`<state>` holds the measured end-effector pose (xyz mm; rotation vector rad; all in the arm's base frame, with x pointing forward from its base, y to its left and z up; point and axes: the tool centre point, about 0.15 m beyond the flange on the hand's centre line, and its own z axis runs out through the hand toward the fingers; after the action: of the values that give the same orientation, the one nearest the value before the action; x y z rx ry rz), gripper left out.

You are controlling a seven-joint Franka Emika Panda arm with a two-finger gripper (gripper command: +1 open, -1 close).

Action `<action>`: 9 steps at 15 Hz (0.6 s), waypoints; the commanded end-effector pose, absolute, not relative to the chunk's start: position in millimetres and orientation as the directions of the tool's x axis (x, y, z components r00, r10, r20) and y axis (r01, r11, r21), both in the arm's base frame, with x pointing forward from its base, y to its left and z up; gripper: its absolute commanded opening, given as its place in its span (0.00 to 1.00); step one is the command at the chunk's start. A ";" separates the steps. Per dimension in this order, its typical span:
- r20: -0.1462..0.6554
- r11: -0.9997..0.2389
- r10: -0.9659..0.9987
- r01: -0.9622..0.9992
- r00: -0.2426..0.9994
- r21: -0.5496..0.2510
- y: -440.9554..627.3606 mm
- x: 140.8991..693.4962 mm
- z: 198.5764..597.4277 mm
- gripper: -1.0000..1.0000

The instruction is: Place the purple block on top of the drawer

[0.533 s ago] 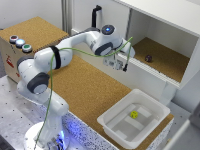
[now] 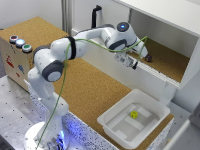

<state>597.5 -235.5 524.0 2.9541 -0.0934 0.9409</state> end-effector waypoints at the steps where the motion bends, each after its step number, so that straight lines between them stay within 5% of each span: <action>1: 0.515 -0.999 0.027 0.043 0.857 -0.018 -254.6 651.4 508.6 1.00; 9: 0.499 -0.996 0.040 0.075 0.866 -0.050 -259.7 693.2 479.6 1.00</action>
<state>644.7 -242.8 488.9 2.9640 -0.0149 0.8774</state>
